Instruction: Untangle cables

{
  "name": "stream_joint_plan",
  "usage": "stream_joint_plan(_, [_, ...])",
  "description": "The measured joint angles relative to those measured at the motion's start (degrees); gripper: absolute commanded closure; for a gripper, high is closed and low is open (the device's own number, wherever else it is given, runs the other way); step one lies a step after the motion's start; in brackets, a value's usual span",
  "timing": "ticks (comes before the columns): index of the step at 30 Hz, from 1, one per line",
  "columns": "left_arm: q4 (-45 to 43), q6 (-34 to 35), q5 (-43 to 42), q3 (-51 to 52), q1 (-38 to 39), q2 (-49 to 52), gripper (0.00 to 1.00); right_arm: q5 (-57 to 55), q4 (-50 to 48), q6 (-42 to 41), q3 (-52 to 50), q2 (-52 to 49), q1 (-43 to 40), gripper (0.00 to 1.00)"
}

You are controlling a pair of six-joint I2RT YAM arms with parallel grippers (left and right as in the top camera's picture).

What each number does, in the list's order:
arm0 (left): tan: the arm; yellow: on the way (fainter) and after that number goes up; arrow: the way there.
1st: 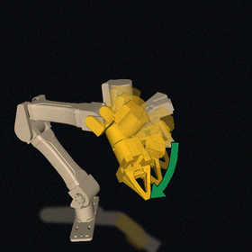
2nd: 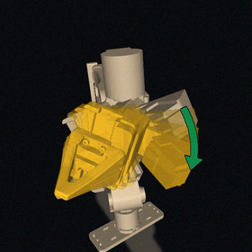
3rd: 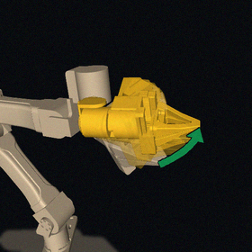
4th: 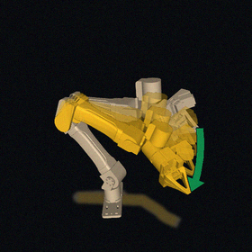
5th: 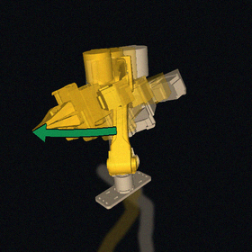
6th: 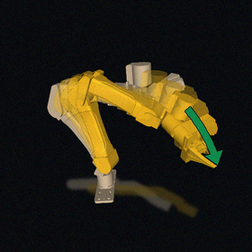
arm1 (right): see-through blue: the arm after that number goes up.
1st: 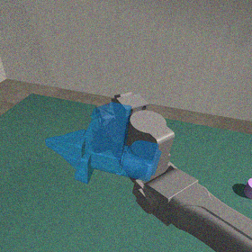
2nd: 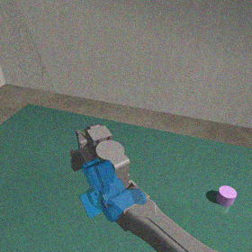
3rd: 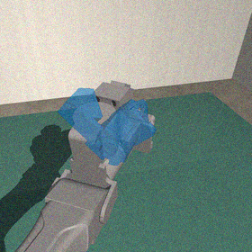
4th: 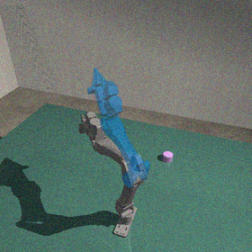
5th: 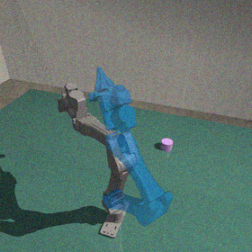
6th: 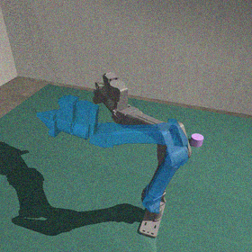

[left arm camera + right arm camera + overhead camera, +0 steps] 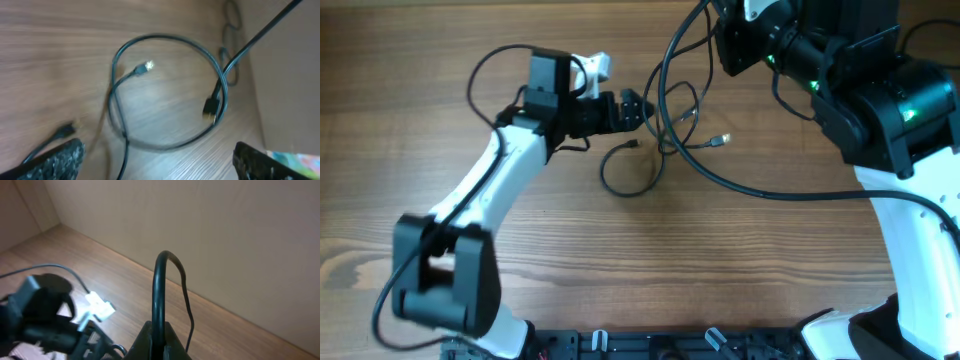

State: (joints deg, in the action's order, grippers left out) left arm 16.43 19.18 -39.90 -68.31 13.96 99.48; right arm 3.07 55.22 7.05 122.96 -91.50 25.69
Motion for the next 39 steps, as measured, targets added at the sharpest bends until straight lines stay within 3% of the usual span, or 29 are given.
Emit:
stream_joint_plan(5, [-8.4,0.0,-5.1,0.0,2.6,5.9,0.09,0.4,0.1,-0.2,0.0,0.0,0.0,0.96])
stream_joint_plan(13, [-9.4,-4.4,-11.5,0.0,7.1,9.1,0.1,0.4,0.2,-0.4,0.0,0.0,0.0,0.96])
stream_joint_plan(29, [-13.9,-5.6,-8.9,0.0,13.3,12.6,0.16,0.4,0.9,-0.4,0.0,0.0,0.0,0.96])
stream_joint_plan(33, [-14.0,-5.9,-5.0,0.0,14.9,13.0,0.3,0.5,1.0,-0.4,0.0,0.0,0.0,0.96])
stream_joint_plan(36, [-13.9,-5.9,-1.0,0.0,15.0,13.0,0.57,0.6,1.2,-0.4,0.0,0.0,0.0,0.96])
stream_joint_plan(38, [-13.9,-6.4,1.2,0.0,15.0,13.0,0.91,0.6,1.2,-0.4,0.0,0.0,0.0,0.96])
stream_joint_plan(39, [-13.9,-5.9,1.8,0.0,15.0,13.0,0.96,0.6,1.2,-0.4,0.0,0.0,0.0,0.96])
